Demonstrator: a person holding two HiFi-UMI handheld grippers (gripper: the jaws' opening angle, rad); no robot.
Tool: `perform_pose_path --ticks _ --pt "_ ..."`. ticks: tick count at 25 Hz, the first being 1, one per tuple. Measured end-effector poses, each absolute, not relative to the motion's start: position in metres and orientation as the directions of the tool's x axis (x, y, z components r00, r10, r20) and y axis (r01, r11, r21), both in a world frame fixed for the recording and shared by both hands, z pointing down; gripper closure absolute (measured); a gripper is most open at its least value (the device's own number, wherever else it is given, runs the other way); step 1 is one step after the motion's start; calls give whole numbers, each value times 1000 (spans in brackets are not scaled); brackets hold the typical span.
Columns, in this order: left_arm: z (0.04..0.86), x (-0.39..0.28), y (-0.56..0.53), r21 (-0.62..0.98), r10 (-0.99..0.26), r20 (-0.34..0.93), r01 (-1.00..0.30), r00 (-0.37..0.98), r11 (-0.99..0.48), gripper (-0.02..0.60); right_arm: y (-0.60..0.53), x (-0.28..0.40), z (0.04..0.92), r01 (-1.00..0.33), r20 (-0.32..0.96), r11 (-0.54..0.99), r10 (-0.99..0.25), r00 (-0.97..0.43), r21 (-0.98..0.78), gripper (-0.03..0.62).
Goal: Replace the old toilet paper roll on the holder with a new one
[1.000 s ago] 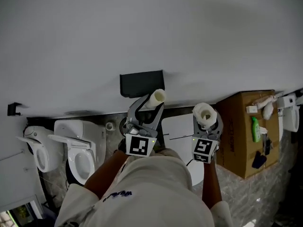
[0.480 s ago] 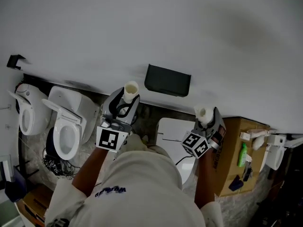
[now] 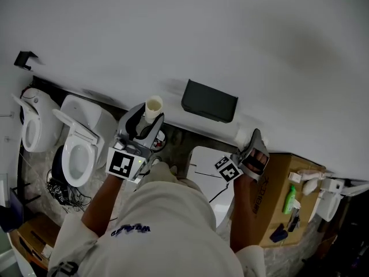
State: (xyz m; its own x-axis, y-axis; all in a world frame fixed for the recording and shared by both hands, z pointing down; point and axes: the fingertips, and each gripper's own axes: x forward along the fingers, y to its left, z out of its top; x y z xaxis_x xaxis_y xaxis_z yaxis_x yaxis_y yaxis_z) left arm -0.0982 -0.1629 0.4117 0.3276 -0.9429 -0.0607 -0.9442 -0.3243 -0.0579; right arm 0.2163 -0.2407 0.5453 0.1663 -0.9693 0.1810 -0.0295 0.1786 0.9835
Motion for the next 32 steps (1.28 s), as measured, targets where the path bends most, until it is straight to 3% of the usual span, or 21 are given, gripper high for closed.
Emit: perform_pose_path --ticks 6,16,32 --pt "407 -100 -168 -42 -946 -58 -948 319 -317 389 -244 203 555 -30 187 185 -971 152 982 283" --pt "393 -109 -186 -59 -908 -50 -909 416 -414 389 -251 180 558 -8 100 100 -986 134 995 283" --pt "404 -136 -188 -16 -912 -15 -912 409 -409 388 -256 135 561 9 96 97 -991 96 995 283"
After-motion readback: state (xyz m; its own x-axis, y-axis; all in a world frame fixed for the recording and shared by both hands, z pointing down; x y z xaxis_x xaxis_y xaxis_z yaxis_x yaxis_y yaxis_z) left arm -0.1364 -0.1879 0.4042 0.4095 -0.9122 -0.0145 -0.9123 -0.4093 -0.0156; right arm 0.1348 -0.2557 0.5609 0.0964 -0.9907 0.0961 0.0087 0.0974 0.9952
